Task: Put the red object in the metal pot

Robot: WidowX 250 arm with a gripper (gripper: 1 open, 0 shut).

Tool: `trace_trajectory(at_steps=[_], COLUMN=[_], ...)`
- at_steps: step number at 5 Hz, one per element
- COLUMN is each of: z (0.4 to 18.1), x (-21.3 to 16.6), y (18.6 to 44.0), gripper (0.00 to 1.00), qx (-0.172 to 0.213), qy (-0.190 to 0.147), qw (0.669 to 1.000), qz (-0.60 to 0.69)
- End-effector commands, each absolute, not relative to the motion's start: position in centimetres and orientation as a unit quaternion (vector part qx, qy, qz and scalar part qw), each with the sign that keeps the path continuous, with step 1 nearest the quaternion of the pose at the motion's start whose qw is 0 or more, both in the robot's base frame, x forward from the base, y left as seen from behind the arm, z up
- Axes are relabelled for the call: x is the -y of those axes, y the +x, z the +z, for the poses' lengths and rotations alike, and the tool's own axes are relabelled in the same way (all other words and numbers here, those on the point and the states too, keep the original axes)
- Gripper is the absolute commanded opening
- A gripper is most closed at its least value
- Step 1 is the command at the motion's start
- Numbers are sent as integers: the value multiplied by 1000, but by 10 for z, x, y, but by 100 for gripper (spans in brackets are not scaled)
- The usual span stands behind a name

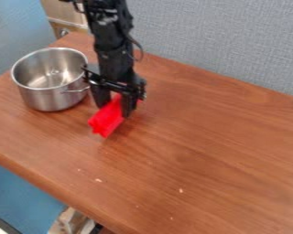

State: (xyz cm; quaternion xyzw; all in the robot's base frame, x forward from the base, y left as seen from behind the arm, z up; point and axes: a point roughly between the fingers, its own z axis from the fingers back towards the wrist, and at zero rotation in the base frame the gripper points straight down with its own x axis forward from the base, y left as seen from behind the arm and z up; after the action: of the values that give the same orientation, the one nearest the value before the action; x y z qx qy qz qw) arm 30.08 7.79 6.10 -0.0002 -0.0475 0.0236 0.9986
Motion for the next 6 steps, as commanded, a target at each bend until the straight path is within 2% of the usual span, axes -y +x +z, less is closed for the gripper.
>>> trace_trajectory(at_steps=[1,2,3,4,6], z=[116,133,135,126,108], x=[-104,-140,-179,-212,-242], y=[312,314,315,315,319], gripper=[0,0,0,0,0], qx=[117,129,126,116,99], qy=[6,9,21,32,48], qw=[992,988,983,979,973], qz=[42,84,130,162,201])
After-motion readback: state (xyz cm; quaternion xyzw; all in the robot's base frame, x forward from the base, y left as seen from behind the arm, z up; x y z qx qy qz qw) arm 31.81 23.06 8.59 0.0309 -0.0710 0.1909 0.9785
